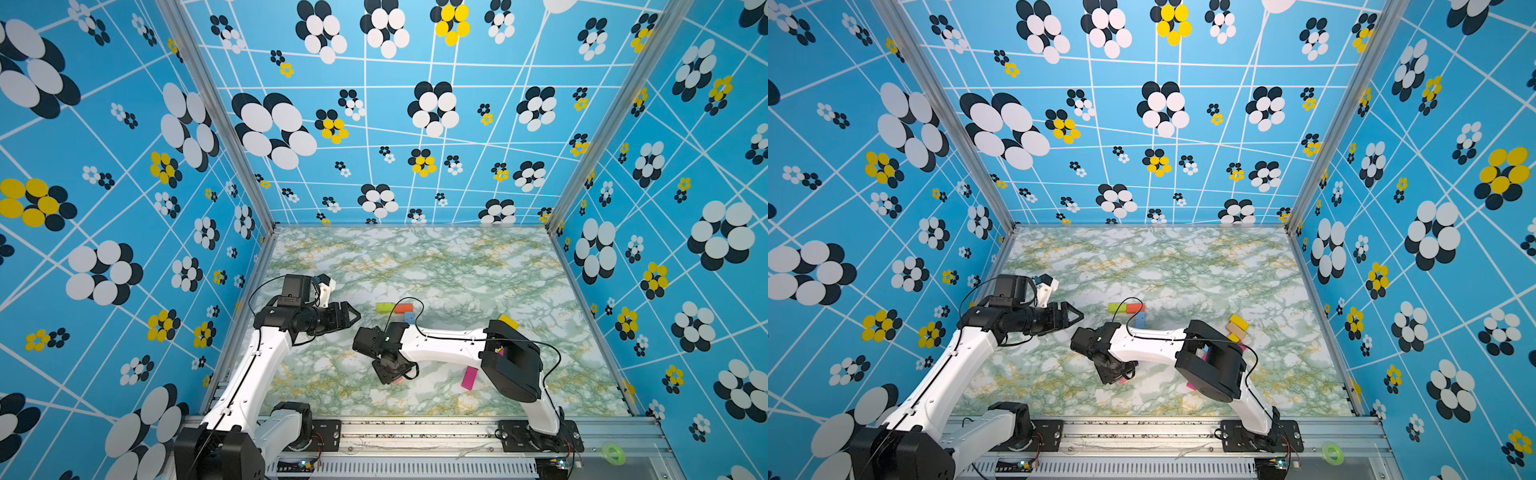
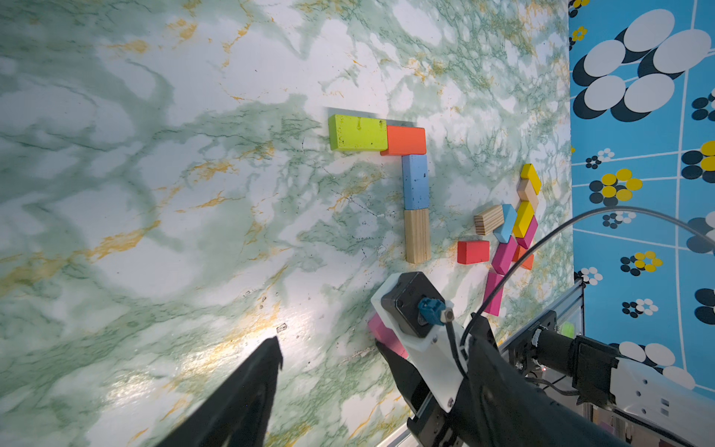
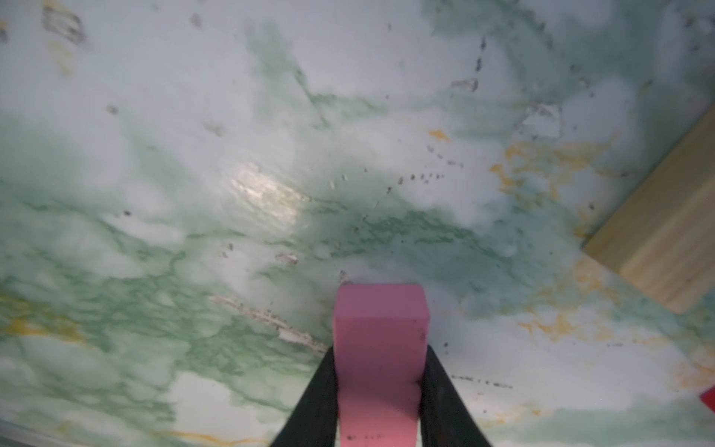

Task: Assemble the number 7 with building blocks
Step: Pick up the building block from the center of the board, then assemble the building block at the center of the board.

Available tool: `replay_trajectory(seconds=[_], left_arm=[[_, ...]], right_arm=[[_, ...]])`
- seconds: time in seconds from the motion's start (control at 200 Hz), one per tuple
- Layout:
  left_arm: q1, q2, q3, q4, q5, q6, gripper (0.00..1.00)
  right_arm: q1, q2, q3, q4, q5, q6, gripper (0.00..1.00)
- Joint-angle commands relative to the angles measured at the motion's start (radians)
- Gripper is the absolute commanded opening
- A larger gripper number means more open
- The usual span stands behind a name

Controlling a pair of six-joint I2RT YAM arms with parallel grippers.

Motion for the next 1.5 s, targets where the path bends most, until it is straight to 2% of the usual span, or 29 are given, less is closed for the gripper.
replay_trajectory(seconds=[0.0,0.045,0.21,0.385,0.485,0.865,1.114,1.494], left_arm=[[-0.006,-0.008,-0.009,-0.011,0.009,0.022,0.79],[-0.007,-0.008,-0.009,-0.012,0.010,0.022,0.79],[-0.006,-0.015,-0.009,-0.011,0.010,0.022,0.79],[-0.006,-0.022,-0.009,-0.012,0.009,0.022,0.79],[-0.006,-0.022,-0.009,-0.011,0.009,0.023,0.79],[-0.004,-0.008,-0.008,-0.013,0.013,0.023,0.79],[-0.004,-0.008,-0.008,-0.013,0.011,0.023,0.79],[-0.004,-0.002,-0.009,-0.013,0.010,0.023,0.79]], right_arm=[[0.002,-0.027,-0.020,-0.028,0.045,0.030,0.28],[0.001,-0.040,-0.026,-0.035,0.053,0.044,0.24],[-0.023,-0.144,-0.076,-0.057,0.069,0.147,0.24],[-0.058,-0.294,-0.195,-0.016,0.065,0.281,0.24],[-0.065,-0.329,-0.242,-0.009,0.076,0.326,0.24],[-0.117,-0.279,-0.301,0.082,-0.017,0.350,0.22],[-0.124,-0.220,-0.266,0.104,-0.070,0.329,0.22],[-0.143,-0.186,-0.267,0.138,-0.074,0.330,0.22]])
